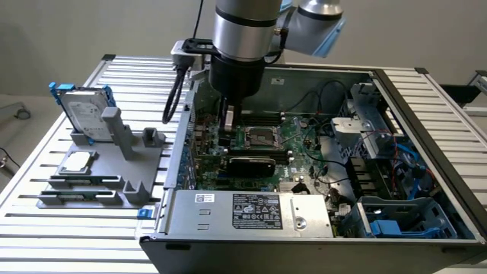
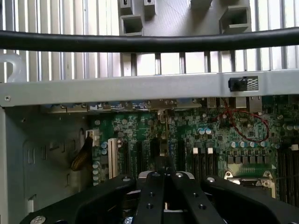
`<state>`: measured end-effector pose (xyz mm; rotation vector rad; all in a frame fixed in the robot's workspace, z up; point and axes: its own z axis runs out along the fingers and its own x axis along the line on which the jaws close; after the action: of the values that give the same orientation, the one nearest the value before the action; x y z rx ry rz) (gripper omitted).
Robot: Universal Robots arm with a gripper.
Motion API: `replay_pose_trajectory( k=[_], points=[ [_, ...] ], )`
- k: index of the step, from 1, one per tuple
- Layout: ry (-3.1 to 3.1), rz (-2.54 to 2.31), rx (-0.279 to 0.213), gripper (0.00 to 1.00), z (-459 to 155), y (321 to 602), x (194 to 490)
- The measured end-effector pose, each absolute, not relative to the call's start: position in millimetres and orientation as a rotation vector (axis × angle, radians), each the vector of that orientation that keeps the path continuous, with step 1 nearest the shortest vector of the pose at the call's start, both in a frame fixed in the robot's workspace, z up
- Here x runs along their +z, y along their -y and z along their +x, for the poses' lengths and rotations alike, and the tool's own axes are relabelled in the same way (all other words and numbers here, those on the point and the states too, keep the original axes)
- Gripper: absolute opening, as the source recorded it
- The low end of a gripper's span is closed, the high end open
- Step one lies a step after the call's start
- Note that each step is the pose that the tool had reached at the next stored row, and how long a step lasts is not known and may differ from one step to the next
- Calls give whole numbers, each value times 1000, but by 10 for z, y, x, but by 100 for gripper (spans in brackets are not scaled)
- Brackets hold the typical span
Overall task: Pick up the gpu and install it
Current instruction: 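Press down on the gpu until it lock into place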
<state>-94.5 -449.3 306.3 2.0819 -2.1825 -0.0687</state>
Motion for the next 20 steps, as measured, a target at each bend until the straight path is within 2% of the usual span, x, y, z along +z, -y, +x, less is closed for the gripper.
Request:
replay_pose_trajectory(
  k=[7,20],
  points=[
    [2183,2083,-67,11,-647,4493,3063],
    [2185,2084,-66,11,-625,4494,3089]
  ],
)
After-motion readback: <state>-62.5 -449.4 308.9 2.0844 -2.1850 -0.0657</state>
